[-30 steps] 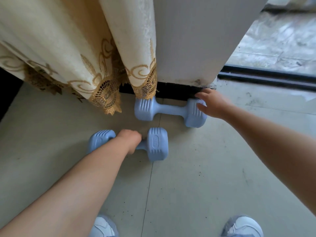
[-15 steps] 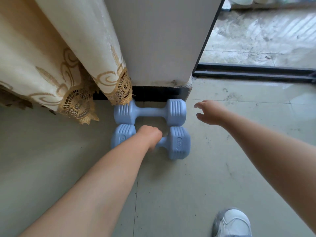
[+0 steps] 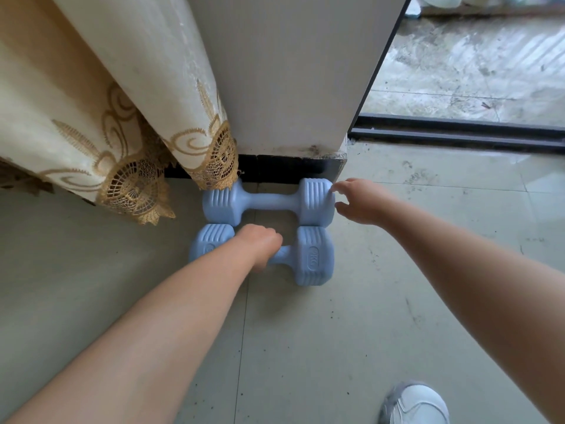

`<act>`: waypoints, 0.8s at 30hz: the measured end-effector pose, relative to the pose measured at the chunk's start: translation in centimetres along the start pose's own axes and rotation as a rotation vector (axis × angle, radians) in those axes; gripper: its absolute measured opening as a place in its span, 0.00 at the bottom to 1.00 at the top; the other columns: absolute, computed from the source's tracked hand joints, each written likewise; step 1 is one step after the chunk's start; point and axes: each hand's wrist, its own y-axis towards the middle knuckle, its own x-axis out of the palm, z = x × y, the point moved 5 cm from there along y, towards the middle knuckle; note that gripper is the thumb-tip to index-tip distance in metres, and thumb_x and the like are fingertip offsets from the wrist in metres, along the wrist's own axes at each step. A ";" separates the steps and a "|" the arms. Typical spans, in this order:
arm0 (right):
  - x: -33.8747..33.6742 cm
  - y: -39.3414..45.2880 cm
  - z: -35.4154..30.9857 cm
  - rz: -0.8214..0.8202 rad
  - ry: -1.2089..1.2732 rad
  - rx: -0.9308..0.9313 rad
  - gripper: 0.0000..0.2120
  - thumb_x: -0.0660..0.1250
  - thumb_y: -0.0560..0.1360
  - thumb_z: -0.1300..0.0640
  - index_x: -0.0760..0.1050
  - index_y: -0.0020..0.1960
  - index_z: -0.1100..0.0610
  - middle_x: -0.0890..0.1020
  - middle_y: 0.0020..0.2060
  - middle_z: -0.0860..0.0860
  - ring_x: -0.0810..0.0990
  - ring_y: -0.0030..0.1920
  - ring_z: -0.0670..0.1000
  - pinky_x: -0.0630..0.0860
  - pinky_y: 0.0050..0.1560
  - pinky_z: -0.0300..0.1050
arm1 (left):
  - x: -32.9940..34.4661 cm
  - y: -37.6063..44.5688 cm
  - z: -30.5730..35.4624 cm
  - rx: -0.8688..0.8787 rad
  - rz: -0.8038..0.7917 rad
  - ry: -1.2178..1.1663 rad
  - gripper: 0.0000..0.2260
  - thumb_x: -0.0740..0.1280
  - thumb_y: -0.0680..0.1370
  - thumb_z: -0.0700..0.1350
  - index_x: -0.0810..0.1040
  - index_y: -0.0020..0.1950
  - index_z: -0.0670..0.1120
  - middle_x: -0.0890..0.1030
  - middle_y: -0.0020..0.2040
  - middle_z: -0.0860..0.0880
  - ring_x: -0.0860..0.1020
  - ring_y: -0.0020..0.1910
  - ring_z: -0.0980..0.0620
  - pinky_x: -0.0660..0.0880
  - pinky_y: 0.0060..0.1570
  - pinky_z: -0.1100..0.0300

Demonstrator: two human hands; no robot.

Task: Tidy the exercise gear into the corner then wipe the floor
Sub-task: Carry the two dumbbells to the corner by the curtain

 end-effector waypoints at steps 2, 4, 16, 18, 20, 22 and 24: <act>0.0 0.2 -0.1 0.004 0.012 0.007 0.20 0.57 0.78 0.60 0.66 0.70 0.57 0.73 0.65 0.56 0.73 0.64 0.58 0.71 0.59 0.48 | 0.1 -0.2 -0.3 -0.003 0.002 -0.002 0.15 0.64 0.76 0.39 0.71 0.63 0.41 0.75 0.62 0.44 0.76 0.61 0.43 0.73 0.54 0.54; 0.2 0.3 0.0 0.007 0.029 0.018 0.19 0.57 0.77 0.61 0.67 0.69 0.58 0.75 0.64 0.56 0.74 0.63 0.58 0.72 0.61 0.49 | 0.2 -0.2 -0.2 0.002 0.006 0.001 0.15 0.64 0.76 0.39 0.71 0.63 0.41 0.75 0.62 0.44 0.76 0.61 0.43 0.73 0.54 0.54; -0.5 -0.4 0.2 -0.026 -0.042 -0.012 0.22 0.57 0.77 0.62 0.65 0.71 0.54 0.74 0.67 0.50 0.73 0.66 0.55 0.72 0.61 0.46 | -0.5 0.7 1.1 0.024 0.050 0.007 0.16 0.64 0.76 0.40 0.70 0.63 0.42 0.74 0.63 0.43 0.75 0.62 0.43 0.72 0.54 0.53; -0.4 -0.5 0.3 -0.030 -0.046 -0.013 0.22 0.57 0.77 0.62 0.65 0.71 0.53 0.74 0.67 0.50 0.73 0.65 0.55 0.73 0.61 0.46 | -0.4 0.7 1.1 0.031 0.053 0.014 0.16 0.64 0.76 0.40 0.70 0.63 0.41 0.74 0.62 0.43 0.75 0.61 0.43 0.72 0.54 0.53; -0.4 -0.4 0.3 -0.032 -0.056 -0.012 0.22 0.57 0.77 0.62 0.65 0.71 0.54 0.74 0.67 0.50 0.73 0.65 0.55 0.73 0.61 0.47 | -0.4 0.6 1.0 0.037 0.054 0.021 0.16 0.65 0.76 0.40 0.70 0.63 0.42 0.74 0.62 0.44 0.75 0.61 0.44 0.72 0.53 0.54; -0.3 -0.2 0.2 -0.033 -0.068 -0.009 0.22 0.57 0.77 0.61 0.66 0.71 0.54 0.75 0.66 0.51 0.74 0.64 0.55 0.74 0.60 0.47 | -0.3 0.4 0.7 0.032 0.045 0.024 0.16 0.65 0.75 0.41 0.70 0.62 0.42 0.74 0.62 0.44 0.75 0.61 0.44 0.72 0.53 0.54; -0.2 -0.1 0.3 -0.032 -0.068 -0.004 0.22 0.57 0.77 0.61 0.66 0.70 0.54 0.75 0.65 0.52 0.74 0.64 0.56 0.74 0.59 0.47 | -0.2 0.3 0.3 0.025 0.037 0.027 0.16 0.65 0.75 0.41 0.70 0.62 0.41 0.74 0.62 0.44 0.75 0.60 0.44 0.72 0.53 0.54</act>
